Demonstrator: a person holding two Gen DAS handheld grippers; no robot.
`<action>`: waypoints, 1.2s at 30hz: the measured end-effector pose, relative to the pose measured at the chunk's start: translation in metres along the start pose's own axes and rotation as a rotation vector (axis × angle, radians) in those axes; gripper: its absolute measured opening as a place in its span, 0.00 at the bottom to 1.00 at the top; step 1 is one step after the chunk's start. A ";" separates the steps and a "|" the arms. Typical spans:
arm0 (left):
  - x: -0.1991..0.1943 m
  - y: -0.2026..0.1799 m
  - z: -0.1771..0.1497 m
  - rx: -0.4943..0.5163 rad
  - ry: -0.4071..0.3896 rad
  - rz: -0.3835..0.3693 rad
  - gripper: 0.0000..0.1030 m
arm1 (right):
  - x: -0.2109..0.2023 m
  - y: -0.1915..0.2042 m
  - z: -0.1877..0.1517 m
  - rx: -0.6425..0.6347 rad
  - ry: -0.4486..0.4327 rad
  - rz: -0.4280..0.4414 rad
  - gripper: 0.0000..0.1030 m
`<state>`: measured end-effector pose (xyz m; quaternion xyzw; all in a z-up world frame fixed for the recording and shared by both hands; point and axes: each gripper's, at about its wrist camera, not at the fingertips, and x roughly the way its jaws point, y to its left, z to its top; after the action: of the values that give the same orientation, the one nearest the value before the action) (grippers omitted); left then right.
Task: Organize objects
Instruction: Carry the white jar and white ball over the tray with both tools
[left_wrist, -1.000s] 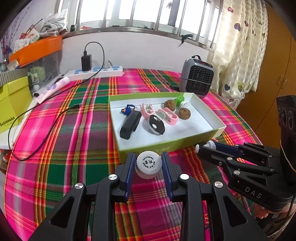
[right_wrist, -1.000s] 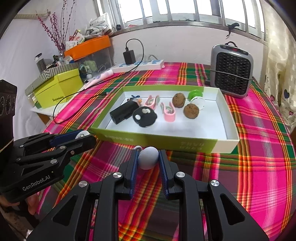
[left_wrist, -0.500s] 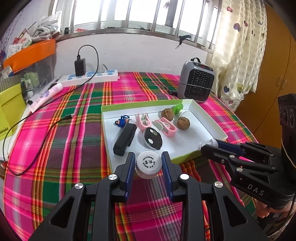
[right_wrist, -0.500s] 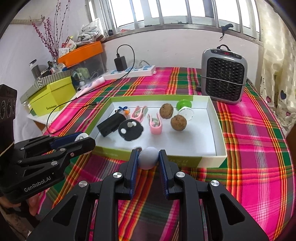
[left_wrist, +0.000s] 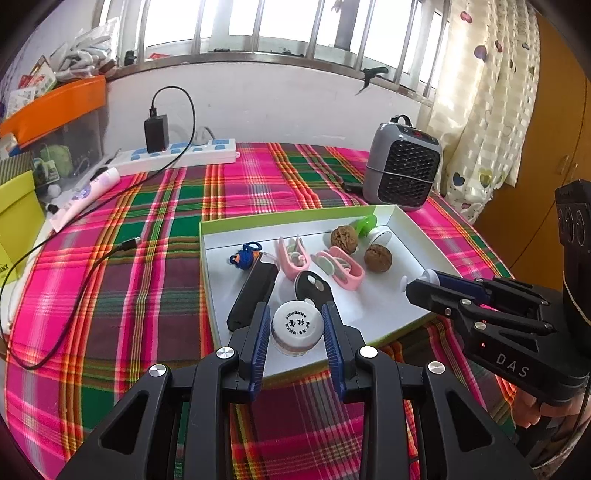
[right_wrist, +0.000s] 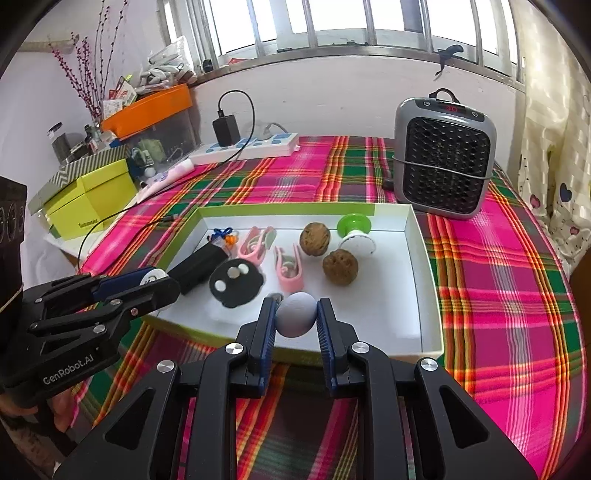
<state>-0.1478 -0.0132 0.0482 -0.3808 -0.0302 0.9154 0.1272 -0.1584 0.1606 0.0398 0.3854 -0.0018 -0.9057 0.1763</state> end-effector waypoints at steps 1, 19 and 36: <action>0.001 0.000 0.000 0.001 0.002 0.000 0.26 | 0.001 -0.001 0.001 -0.001 0.001 -0.002 0.23; 0.025 -0.023 0.012 0.030 0.026 -0.040 0.26 | 0.019 -0.030 0.011 0.020 0.025 -0.033 0.23; 0.052 -0.037 0.016 0.045 0.076 -0.062 0.26 | 0.033 -0.038 0.015 -0.003 0.076 -0.041 0.23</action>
<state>-0.1865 0.0364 0.0294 -0.4113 -0.0164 0.8963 0.1651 -0.2020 0.1839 0.0216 0.4191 0.0141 -0.8940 0.1581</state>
